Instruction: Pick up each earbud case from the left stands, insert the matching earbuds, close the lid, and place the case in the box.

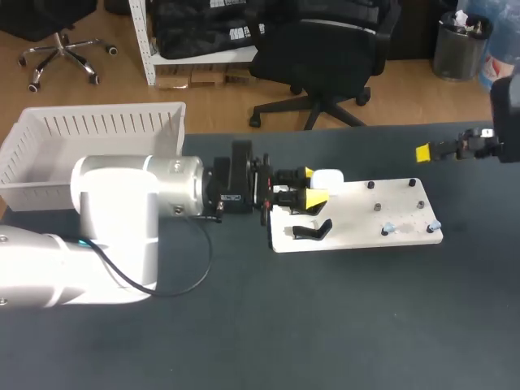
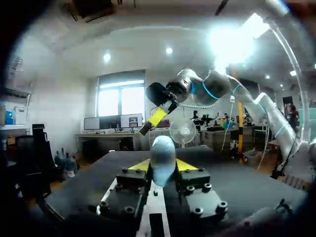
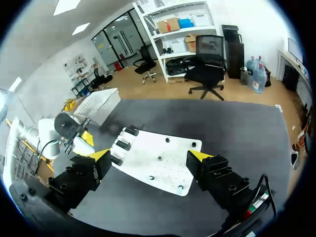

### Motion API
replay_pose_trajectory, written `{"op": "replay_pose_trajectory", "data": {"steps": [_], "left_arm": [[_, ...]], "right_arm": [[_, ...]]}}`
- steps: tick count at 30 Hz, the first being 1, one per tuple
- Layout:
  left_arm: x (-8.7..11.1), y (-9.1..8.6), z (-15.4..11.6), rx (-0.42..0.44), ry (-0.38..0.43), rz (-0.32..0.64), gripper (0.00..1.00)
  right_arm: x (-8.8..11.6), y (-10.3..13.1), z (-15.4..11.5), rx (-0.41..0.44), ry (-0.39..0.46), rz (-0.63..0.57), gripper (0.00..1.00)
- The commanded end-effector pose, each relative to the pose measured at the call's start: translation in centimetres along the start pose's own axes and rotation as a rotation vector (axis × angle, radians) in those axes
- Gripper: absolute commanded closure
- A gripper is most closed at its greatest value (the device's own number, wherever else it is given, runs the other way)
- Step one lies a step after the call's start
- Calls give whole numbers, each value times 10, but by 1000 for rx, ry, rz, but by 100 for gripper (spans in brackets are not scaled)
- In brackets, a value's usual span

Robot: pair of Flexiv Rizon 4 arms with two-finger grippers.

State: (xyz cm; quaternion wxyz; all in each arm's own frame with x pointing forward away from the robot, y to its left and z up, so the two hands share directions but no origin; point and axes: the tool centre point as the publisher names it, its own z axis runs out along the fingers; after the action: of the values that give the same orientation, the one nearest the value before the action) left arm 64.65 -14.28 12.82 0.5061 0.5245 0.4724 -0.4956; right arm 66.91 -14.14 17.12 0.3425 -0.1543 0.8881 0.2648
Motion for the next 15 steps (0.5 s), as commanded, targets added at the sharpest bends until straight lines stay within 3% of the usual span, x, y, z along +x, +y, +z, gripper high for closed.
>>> {"op": "replay_pose_trajectory", "data": {"steps": [1,15], "left_arm": [[2,-1,1,-8,-9,3,100],[4,-4,3,-21,3,-8,100]], "right_arm": [[9,25,-12,-37,4,-17,0],[36,88,-10,-133,65,-52,0]]}}
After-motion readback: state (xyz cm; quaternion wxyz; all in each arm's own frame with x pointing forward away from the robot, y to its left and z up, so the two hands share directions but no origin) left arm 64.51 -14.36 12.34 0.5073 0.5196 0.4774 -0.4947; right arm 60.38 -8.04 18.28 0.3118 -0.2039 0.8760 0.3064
